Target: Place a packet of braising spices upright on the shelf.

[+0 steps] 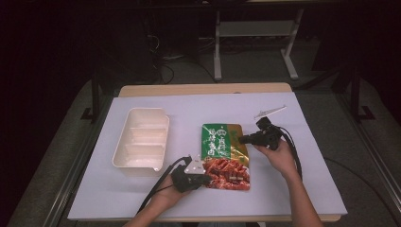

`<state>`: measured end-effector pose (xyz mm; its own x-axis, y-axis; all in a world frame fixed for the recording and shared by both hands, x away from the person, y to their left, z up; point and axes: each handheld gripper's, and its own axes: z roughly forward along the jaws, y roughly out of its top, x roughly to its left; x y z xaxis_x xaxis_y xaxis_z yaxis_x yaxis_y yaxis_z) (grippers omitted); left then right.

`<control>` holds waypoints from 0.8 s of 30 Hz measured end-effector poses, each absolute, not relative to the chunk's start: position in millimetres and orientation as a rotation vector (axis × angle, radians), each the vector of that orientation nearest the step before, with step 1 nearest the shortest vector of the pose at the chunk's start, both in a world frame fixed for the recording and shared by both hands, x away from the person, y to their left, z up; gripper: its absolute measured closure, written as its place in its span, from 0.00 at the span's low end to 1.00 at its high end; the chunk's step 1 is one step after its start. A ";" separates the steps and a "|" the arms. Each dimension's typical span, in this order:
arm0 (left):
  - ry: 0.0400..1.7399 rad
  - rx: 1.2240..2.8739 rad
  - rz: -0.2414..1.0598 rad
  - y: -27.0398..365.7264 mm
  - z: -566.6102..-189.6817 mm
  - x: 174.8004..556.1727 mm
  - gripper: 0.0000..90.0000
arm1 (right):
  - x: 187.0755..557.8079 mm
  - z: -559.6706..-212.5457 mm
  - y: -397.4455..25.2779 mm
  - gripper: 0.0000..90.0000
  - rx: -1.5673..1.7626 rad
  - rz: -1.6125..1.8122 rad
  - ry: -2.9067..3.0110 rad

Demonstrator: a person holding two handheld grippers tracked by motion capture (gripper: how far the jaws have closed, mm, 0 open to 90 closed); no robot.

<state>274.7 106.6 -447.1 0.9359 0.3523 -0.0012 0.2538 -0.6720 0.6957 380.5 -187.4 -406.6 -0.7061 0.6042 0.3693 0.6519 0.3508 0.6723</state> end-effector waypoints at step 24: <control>0.437 2.337 0.168 106.0 -447.2 273.3 1.00 | 390.4 -446.6 -167.6 0.84 -1.188 -1.194 -2.460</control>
